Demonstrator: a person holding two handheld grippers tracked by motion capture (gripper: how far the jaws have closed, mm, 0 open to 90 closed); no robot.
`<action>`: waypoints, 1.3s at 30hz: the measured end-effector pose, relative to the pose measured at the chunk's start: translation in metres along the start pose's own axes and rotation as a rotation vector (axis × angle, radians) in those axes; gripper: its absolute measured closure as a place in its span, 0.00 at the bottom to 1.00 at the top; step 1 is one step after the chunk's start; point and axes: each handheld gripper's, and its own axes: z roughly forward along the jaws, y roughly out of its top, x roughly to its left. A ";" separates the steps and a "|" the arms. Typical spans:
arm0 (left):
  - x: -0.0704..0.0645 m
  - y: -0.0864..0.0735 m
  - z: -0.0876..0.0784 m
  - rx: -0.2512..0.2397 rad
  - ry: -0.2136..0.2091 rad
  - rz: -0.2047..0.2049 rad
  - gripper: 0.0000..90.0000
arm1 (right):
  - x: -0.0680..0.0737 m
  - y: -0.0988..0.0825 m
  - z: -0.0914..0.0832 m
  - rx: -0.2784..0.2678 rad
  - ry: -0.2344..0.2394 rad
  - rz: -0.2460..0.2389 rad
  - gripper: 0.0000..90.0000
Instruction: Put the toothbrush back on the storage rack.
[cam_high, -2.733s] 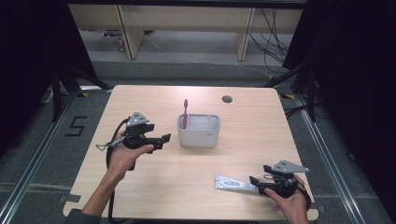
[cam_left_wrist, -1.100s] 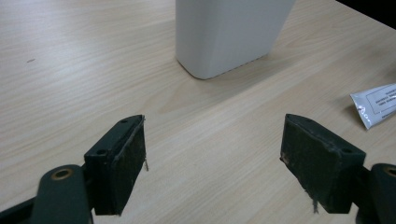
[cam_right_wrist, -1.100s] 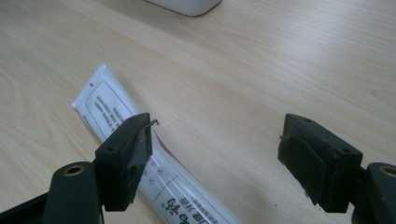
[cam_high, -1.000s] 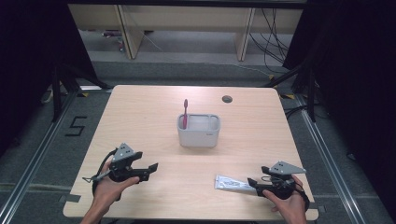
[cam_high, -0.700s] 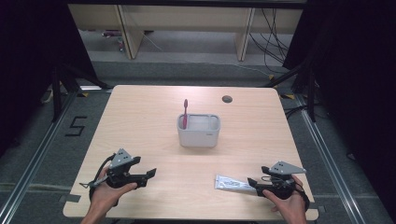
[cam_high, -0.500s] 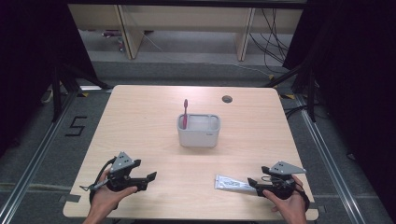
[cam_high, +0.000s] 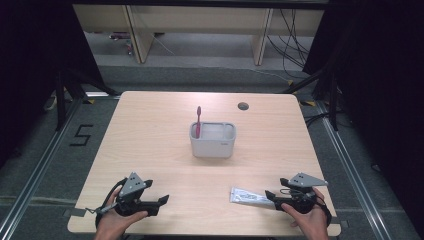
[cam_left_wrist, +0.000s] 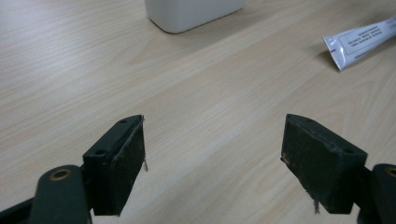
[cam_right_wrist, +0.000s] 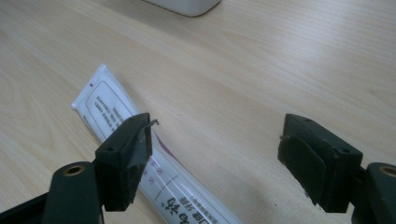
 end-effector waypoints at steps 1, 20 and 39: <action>-0.002 -0.001 -0.001 -0.005 0.008 -0.012 0.23 | 0.000 0.000 0.000 0.000 0.005 0.001 0.29; -0.007 -0.027 -0.007 0.055 0.011 0.010 0.23 | -0.003 -0.001 0.002 -0.006 0.005 -0.032 0.29; -0.019 -0.041 -0.012 0.111 0.009 0.047 0.18 | -0.001 -0.001 0.002 0.001 0.010 -0.032 0.29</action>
